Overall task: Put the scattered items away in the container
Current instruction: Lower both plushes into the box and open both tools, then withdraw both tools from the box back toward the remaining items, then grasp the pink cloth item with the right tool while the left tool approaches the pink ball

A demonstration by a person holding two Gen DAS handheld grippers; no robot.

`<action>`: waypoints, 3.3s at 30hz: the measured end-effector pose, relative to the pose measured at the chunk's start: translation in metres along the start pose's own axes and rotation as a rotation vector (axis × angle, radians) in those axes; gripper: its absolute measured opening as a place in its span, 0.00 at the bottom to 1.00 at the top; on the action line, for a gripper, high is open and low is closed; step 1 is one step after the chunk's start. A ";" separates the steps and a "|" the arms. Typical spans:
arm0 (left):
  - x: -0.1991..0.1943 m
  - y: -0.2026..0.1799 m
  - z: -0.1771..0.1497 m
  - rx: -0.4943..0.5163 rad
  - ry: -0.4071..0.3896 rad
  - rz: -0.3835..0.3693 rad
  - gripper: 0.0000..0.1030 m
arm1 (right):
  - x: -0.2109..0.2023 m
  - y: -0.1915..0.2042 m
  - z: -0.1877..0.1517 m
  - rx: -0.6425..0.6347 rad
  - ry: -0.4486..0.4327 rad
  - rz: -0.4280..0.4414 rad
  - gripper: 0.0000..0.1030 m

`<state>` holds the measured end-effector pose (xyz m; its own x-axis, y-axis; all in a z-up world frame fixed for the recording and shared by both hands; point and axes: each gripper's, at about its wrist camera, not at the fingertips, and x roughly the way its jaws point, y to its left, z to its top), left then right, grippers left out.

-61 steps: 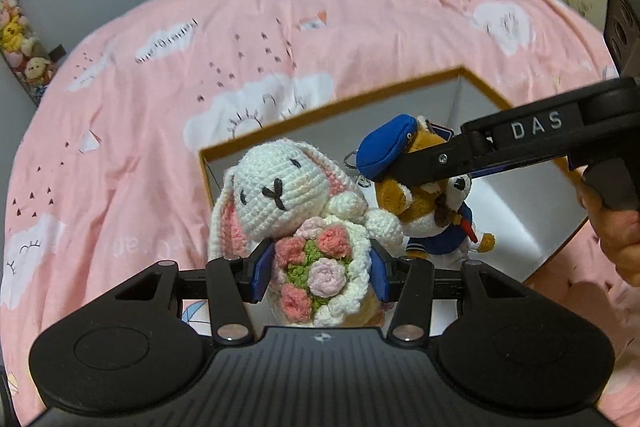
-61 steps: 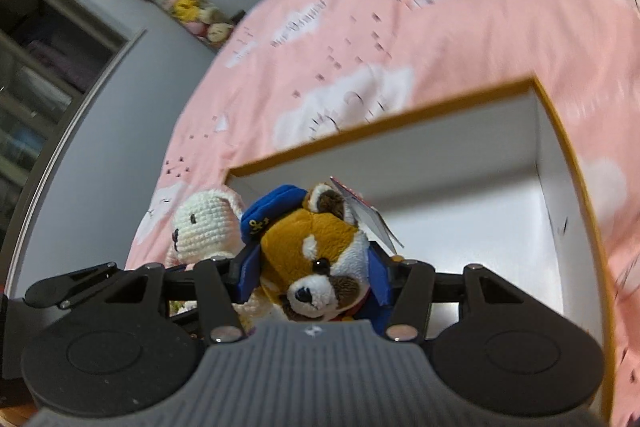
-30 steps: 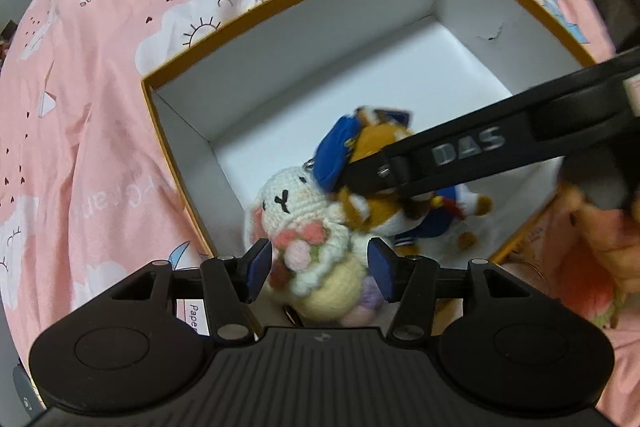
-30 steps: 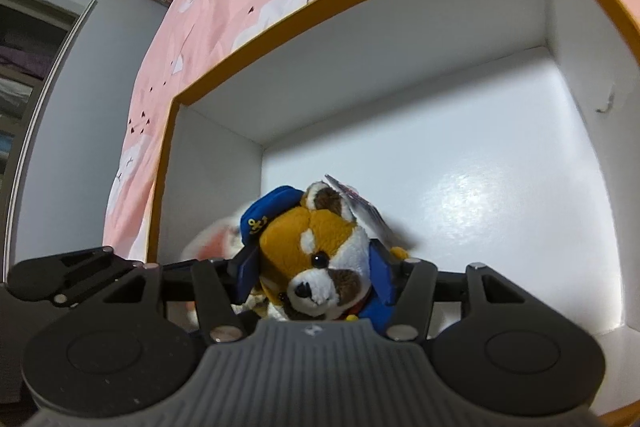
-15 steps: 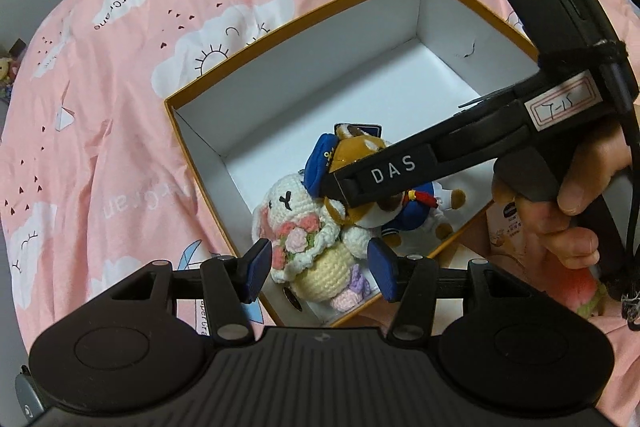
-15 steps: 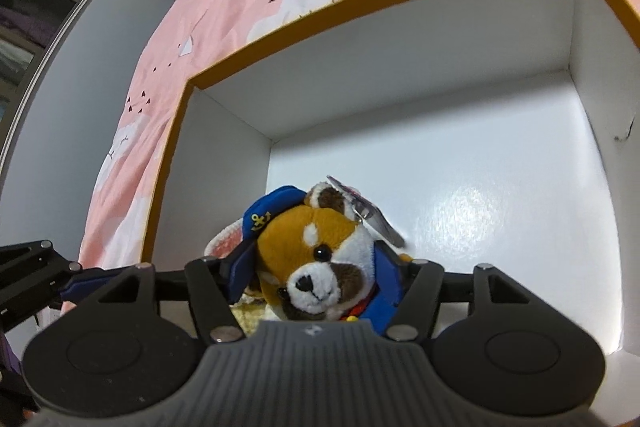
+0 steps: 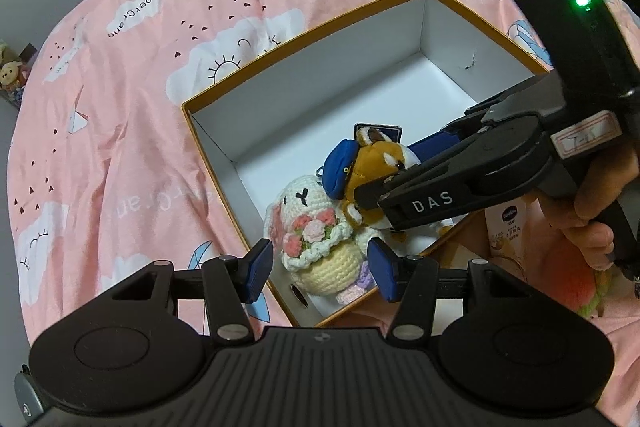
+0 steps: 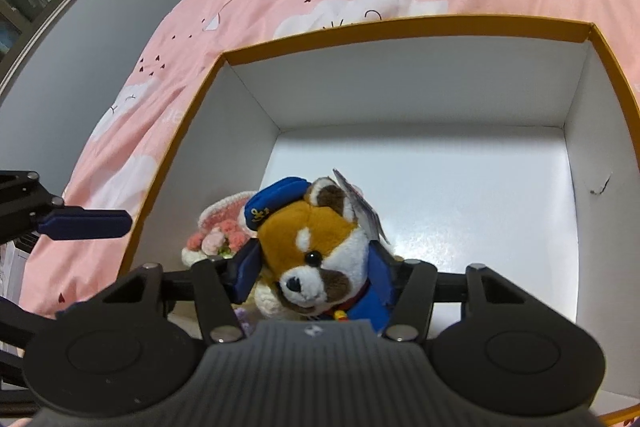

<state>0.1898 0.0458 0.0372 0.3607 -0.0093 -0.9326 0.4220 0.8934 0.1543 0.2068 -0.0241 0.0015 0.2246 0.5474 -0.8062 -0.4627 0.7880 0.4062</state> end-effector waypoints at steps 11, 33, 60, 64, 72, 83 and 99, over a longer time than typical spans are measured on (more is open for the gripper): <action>0.003 -0.003 -0.001 -0.005 -0.004 0.008 0.60 | 0.011 -0.004 -0.001 -0.072 0.037 -0.049 0.57; -0.022 -0.011 -0.012 -0.018 -0.089 0.007 0.60 | -0.031 0.011 -0.008 -0.197 -0.015 -0.079 0.65; -0.083 -0.049 -0.067 -0.152 -0.338 0.029 0.58 | -0.125 0.027 -0.093 -0.431 -0.396 0.002 0.60; -0.075 -0.072 -0.085 -0.188 -0.405 0.063 0.57 | -0.134 0.022 -0.114 -0.441 -0.440 -0.006 0.60; -0.050 -0.113 -0.108 -0.199 -0.425 0.065 0.57 | -0.148 0.009 -0.157 -0.437 -0.516 -0.077 0.60; -0.041 -0.103 -0.148 -0.285 -0.459 -0.028 0.54 | -0.165 -0.017 -0.201 -0.404 -0.554 -0.184 0.59; -0.020 -0.136 -0.155 -0.183 -0.346 -0.134 0.54 | -0.157 -0.038 -0.244 -0.351 -0.350 -0.203 0.56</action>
<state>-0.0037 -0.0063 -0.0156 0.5842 -0.2536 -0.7710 0.3403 0.9389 -0.0510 -0.0200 -0.2091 0.0076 0.5845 0.5019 -0.6375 -0.6253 0.7793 0.0402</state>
